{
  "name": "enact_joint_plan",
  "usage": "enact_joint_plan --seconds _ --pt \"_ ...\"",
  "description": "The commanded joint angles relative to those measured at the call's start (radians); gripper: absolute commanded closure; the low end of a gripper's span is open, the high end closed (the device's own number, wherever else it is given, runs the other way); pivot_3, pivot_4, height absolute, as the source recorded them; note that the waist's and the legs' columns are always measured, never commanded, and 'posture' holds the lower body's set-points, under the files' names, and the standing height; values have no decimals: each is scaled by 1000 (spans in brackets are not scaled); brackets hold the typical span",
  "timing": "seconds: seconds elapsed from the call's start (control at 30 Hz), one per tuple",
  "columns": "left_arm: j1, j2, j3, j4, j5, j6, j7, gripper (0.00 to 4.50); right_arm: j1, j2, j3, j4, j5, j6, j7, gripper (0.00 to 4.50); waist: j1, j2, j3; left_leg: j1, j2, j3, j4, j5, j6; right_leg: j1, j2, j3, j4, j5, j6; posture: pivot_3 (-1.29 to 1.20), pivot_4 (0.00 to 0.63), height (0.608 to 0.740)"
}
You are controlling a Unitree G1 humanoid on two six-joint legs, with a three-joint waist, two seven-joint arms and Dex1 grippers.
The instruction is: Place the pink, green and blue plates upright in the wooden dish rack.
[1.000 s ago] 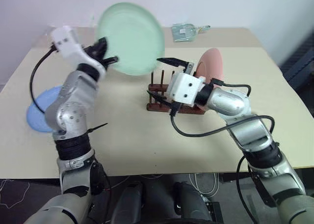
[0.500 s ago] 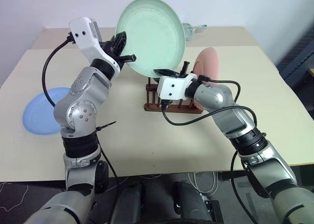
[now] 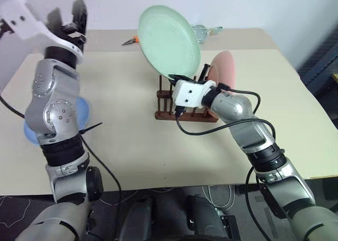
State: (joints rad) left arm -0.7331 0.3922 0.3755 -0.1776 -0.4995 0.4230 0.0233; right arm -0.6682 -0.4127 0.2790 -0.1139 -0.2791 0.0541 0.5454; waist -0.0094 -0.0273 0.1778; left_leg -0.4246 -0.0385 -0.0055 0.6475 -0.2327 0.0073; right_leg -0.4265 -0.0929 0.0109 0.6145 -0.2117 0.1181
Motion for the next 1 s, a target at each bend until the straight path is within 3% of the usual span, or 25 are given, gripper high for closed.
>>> enact_joint_plan --seconds 0.03,0.1,0.17,0.3,0.53,0.87,1.0 --pt "123 98 -102 34 181 -125 -115 998 55 57 -144 -214 258 89 34 4500 -2 0 0 0 0 0 0 0 0 0 0 0 0 0 0 0 150 738" --pt "254 127 -203 28 256 -218 -217 998 96 116 -213 -322 437 234 26 4500 -3 1 0 0 0 0 -1 0 0 0 0 0 0 0 0 0 150 738" --pt "351 103 -249 6 239 -256 -293 998 143 163 -263 -412 585 374 -3 4500 -1 1 0 0 1 0 -1 0 0 0 -1 0 0 0 0 0 150 738" --pt "485 76 -323 -42 204 -282 -434 998 234 236 -306 -530 758 544 -98 4500 -4 1 0 0 2 -1 -2 -1 0 -2 -6 0 0 -1 -5 0 150 738" --pt "571 69 -380 -117 140 -209 -579 998 284 276 -332 -545 866 636 -211 4500 -7 4 0 -1 3 0 -3 -2 -2 -4 -6 2 0 0 -7 0 150 738" --pt "593 63 -411 -184 132 -133 -617 998 256 242 -382 -430 962 717 -254 4500 -7 5 1 -1 2 0 -3 -1 0 -4 -5 2 -1 0 -7 0 150 738" --pt "600 61 -416 -195 137 -119 -625 958 245 207 -369 -415 946 713 -239 3031 -5 5 1 -1 3 0 -2 -1 1 -4 -5 2 -1 -1 -7 0 150 738"
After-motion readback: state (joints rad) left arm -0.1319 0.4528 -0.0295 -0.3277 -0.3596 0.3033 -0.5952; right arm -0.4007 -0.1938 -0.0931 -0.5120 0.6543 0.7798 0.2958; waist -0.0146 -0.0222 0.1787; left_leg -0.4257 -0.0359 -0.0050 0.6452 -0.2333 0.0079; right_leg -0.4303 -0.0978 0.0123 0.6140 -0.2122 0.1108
